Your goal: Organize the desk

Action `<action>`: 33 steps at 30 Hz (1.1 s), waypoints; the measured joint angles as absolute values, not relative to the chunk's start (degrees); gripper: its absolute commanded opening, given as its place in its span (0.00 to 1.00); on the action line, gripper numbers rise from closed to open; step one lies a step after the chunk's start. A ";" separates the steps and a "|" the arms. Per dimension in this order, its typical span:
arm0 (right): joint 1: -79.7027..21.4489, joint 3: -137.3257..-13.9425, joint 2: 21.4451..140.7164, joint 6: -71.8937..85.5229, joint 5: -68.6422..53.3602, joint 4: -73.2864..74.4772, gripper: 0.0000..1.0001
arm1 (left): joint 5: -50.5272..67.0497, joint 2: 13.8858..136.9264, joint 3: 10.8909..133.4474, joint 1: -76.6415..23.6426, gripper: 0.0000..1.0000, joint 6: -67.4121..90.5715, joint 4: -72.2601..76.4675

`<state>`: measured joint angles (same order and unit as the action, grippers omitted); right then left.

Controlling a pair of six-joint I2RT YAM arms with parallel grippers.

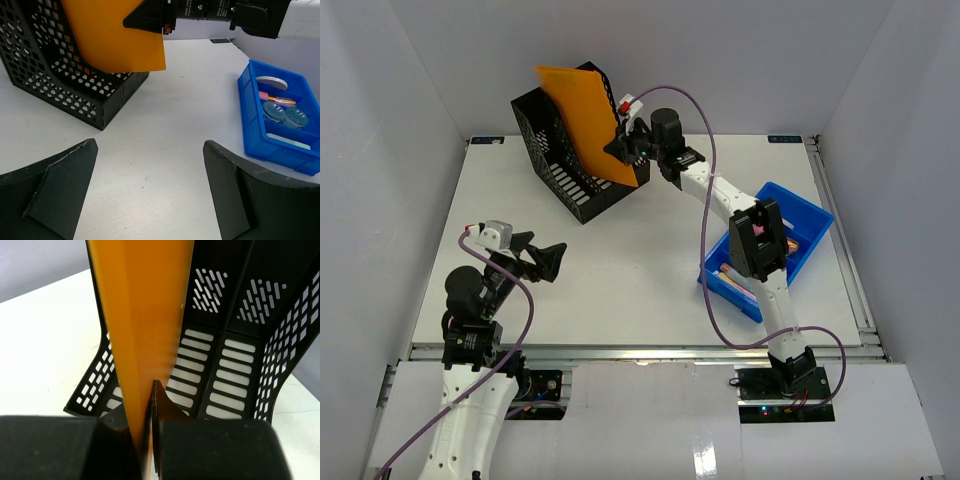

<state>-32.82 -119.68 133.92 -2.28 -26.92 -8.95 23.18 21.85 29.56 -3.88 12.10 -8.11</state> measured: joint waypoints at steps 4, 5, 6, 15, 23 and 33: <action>-32.57 -118.71 133.91 0.08 -28.13 -12.01 0.08 | 23.20 21.85 29.52 -3.88 0.98 12.10 -8.06; -32.53 -118.53 133.91 0.70 -28.43 -12.75 0.08 | 23.20 21.85 29.51 -3.88 0.98 12.10 -8.05; -32.49 -118.40 133.91 1.40 -28.63 -13.69 0.08 | 23.20 21.85 29.50 -3.88 0.98 12.10 -8.05; -32.23 -118.39 133.91 6.10 -28.67 -23.20 0.08 | 23.20 21.85 29.50 -3.88 0.98 12.08 -7.71; -32.23 -119.15 134.56 7.35 -28.67 -31.15 0.08 | 23.20 21.99 29.50 -3.88 0.98 12.08 -7.70; -32.25 -123.63 141.53 7.93 -28.68 -36.54 0.08 | 23.20 22.83 29.50 -3.88 0.98 12.08 -7.70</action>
<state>-32.25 -123.63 141.53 7.93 -28.68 -36.54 23.20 22.83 29.50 -3.88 12.08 -7.70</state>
